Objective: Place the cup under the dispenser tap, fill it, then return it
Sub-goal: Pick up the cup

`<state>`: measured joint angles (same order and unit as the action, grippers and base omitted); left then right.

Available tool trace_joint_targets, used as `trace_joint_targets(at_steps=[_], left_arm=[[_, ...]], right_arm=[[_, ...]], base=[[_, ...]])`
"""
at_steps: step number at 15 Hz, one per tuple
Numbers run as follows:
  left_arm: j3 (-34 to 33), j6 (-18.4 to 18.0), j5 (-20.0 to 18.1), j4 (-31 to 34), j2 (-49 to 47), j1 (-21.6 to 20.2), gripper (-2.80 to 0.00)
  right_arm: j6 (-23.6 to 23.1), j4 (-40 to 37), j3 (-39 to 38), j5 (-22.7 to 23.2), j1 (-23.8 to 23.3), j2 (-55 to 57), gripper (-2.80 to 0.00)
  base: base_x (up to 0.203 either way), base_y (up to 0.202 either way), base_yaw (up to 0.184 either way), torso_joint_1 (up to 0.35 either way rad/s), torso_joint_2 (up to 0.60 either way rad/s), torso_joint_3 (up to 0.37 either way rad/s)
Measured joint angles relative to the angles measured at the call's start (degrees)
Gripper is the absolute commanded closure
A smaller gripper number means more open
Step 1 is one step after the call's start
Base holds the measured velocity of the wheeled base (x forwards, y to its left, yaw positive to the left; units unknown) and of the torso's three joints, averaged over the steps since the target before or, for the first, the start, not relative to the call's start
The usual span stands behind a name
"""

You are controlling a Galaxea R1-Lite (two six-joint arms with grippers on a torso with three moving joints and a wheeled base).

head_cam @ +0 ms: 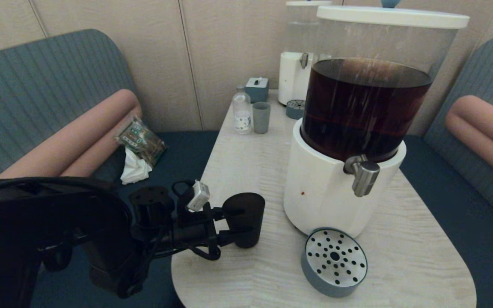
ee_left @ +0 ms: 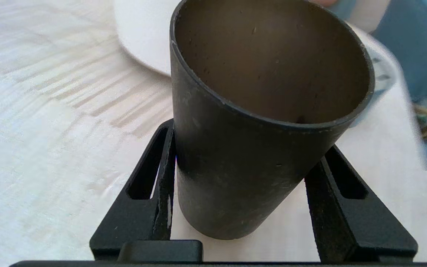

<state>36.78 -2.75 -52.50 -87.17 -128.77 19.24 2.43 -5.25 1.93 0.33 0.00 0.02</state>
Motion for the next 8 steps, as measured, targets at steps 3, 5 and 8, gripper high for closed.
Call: trace_joint_targets(at_steps=[3,5,8], left_arm=[[-4.56,1.37,0.17,-0.01,5.80,0.24,0.00],[-8.54,1.97,1.49,-0.01,10.77,0.28,0.00],[-12.12,4.52,2.94,-0.06,17.32,1.00,0.00]], right_arm=[[0.00,0.02,0.00,-0.02,0.00,0.00,0.00],[0.01,0.00,0.00,-0.03,0.00,0.00,0.00],[0.00,0.02,0.00,0.00,0.00,0.00,0.00]], base=[[0.000,0.000,0.000,0.000,0.00,0.000],[0.000,0.000,0.000,0.000,0.00,0.000],[0.000,0.000,0.000,0.000,0.00,0.000]])
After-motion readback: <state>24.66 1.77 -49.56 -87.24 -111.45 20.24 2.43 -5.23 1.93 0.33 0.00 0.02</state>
